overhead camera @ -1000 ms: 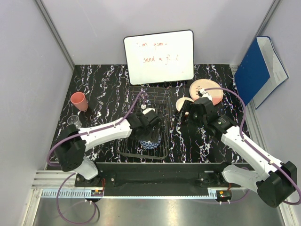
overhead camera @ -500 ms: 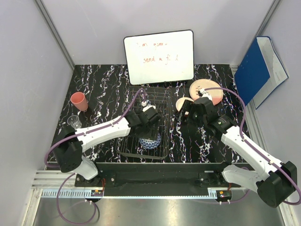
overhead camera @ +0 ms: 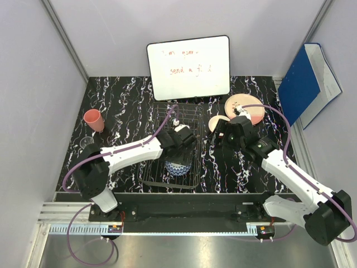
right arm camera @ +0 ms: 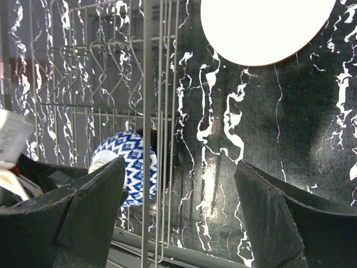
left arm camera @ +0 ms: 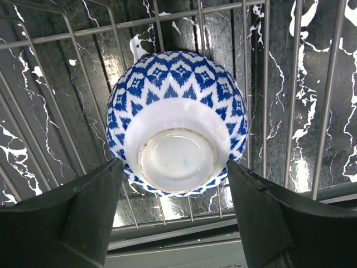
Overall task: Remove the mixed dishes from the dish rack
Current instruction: Pick up the bowl from the dish rack.
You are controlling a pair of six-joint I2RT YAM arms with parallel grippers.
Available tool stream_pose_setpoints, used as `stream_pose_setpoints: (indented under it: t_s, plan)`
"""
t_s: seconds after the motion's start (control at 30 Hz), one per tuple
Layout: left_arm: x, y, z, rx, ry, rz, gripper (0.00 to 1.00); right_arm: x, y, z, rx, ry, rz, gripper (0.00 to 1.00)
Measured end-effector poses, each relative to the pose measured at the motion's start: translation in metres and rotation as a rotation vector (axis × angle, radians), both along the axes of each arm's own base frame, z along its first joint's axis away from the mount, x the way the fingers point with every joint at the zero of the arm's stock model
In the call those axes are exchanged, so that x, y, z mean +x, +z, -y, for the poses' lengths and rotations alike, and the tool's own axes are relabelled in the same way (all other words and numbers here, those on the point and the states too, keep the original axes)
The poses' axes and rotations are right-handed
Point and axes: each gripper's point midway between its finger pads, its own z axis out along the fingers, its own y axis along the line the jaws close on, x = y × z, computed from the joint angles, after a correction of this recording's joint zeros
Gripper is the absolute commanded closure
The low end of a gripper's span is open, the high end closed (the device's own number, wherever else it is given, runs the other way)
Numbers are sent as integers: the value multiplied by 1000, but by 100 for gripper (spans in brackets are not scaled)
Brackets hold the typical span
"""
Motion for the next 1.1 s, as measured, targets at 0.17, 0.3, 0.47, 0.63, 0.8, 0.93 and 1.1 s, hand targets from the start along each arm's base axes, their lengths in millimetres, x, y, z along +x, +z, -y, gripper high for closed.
stream_pose_setpoints:
  t_s: [0.17, 0.3, 0.47, 0.63, 0.8, 0.93, 1.1]
  plan:
    - [2, 1, -1, 6, 2, 11, 27, -1, -5, 0, -6, 0, -10, 13]
    - [3, 1, -1, 9, 2, 17, 23, 0, -6, 0, -7, 0, -10, 13]
    - [6, 3, -2, 17, -3, 29, 14, 0, -7, 0, -8, 1, -13, 13]
    - [8, 6, -2, 21, -2, 41, 14, 1, -7, -1, -5, 3, -14, 13]
    - [12, 11, 0, 17, -1, 57, 19, 1, -7, -2, -3, 5, -13, 13]
    - [15, 10, -2, 21, 3, 61, 24, 1, -7, -2, -1, 5, -11, 13]
    - [19, 8, -2, 22, 11, 62, 28, 2, -6, -3, 1, 5, -8, 13]
